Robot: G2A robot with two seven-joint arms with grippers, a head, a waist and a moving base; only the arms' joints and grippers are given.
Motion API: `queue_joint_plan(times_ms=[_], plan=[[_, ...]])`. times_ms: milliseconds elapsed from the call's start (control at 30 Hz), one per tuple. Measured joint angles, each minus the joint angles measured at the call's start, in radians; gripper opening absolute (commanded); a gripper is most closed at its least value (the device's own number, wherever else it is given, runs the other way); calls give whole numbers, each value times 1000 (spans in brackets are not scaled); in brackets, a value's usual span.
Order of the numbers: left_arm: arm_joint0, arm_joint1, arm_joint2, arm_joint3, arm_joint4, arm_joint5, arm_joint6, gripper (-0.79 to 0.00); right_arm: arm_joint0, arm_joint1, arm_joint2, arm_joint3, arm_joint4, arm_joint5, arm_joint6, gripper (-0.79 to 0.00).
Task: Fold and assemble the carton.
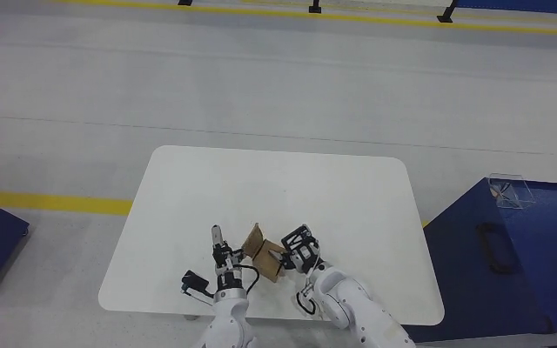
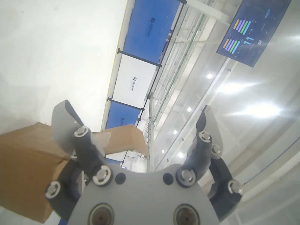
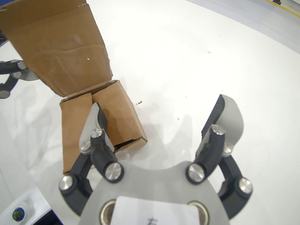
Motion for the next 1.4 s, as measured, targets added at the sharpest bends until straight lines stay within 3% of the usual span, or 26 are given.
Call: queue_joint_plan(times_ms=[100,333,600,867,1400], plan=[[16,-1,2,-9,19,-32,-26,0,-7,3,20,-10,1,-2,1,0],[4,-8,24,13,71,30,-70,0,-62,24,134,-71,24,-6,7,0],[16,-19,54,-3,104,59,-86,0,-125,55,248,-114,-16,-89,166,0],[56,-24,69,-45,115,68,-92,0,-86,40,173,-69,1,-137,196,0],[170,-13,1,-155,141,10,-152,0,141,-34,-7,107,38,-34,174,0]])
